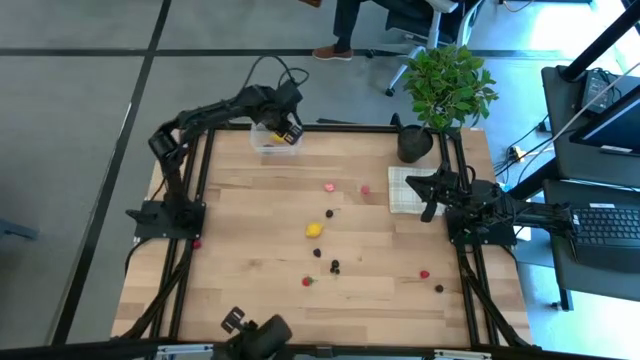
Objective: Pick and placing Produce into tupperware
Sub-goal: Put the top red strawberry into the transparent bin
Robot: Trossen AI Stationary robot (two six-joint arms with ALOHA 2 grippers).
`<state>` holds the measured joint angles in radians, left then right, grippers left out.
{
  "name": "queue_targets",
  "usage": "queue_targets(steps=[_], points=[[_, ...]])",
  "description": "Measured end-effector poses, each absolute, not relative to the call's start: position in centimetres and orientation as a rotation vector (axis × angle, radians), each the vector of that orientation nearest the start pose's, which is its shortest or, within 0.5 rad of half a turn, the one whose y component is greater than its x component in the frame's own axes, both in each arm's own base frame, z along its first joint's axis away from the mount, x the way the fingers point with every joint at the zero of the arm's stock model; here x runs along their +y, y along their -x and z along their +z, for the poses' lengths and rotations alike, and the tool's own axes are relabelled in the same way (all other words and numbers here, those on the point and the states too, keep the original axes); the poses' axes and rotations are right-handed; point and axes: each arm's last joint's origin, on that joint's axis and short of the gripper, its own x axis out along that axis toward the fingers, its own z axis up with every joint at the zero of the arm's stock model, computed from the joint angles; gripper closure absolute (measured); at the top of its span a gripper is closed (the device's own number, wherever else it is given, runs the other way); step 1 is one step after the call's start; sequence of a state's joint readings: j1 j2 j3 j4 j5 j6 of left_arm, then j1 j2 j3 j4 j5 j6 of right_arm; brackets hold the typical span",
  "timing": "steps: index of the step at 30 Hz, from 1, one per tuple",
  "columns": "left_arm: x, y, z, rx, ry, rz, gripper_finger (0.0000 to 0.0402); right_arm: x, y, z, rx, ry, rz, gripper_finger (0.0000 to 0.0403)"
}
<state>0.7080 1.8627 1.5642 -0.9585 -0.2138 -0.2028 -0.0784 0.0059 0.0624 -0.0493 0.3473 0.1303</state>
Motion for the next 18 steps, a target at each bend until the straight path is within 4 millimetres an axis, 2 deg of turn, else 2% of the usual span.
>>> queue_targets(steps=[9, 14, 18], points=[[26.9, -29.1, 19.2, 1.326, 0.57, 0.882, 0.0319, -1.7, -9.1, 17.9, -0.039, -0.148, -0.425, 0.0358], [27.2, -29.4, 17.8, 1.356, 0.573, 0.88, 0.0302, -1.7, -9.1, 17.9, -0.039, -0.149, -0.424, 0.0358], [27.2, -29.4, 17.7, 1.356, 0.572, 0.881, 0.0274, -1.7, -9.1, 17.9, -0.039, -0.148, -0.424, 0.0358]])
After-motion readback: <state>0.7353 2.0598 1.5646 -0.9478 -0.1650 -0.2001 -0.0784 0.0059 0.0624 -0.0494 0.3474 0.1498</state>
